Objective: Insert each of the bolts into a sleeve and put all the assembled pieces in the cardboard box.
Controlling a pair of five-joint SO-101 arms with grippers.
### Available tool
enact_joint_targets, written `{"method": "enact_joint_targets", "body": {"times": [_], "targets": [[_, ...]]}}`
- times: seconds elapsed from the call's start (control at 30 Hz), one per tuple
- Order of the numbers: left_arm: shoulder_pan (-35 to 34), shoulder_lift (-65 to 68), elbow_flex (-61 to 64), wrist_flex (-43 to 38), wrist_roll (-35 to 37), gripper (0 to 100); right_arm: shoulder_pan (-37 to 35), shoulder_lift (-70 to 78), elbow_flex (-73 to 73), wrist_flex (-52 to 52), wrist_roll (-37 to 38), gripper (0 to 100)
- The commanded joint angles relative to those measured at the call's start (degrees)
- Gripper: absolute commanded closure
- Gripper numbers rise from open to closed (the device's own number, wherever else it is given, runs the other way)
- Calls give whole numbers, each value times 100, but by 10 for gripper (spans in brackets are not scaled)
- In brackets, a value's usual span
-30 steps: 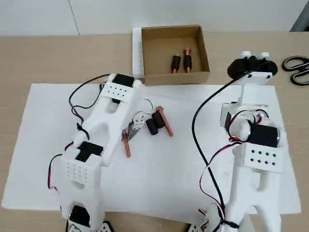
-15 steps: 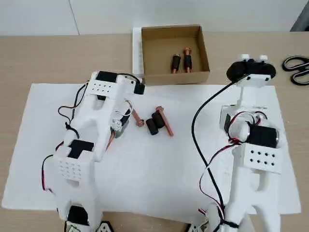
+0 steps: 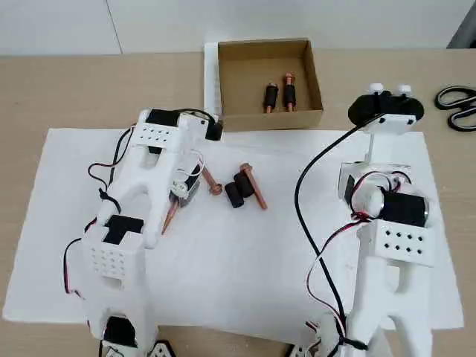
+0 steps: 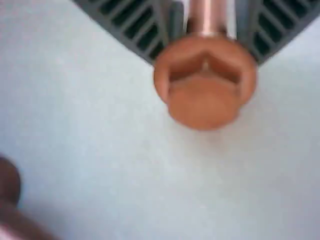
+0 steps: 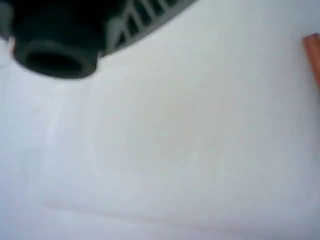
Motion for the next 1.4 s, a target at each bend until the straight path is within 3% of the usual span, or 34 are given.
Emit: {"method": "enact_joint_targets", "body": {"times": [0.0,0.67,0.97,1.07,1.23,1.37], "targets": [[-44,-79,-207,-220,9,930,31,-145,-53,-75,9,994],[-18,431,-163,-413,70,994,31,-145,-53,-101,9,994],[-35,-1284,-1042,281,70,994,31,-163,-53,-110,0,995],[-53,-1811,-1051,387,79,994,40,-251,-53,-171,-378,995],[-132,-2435,-1024,536,79,994,22,-1270,123,-215,-932,995],[-404,-3024,-980,536,88,994,-13,-2589,677,-286,-932,995]]}}
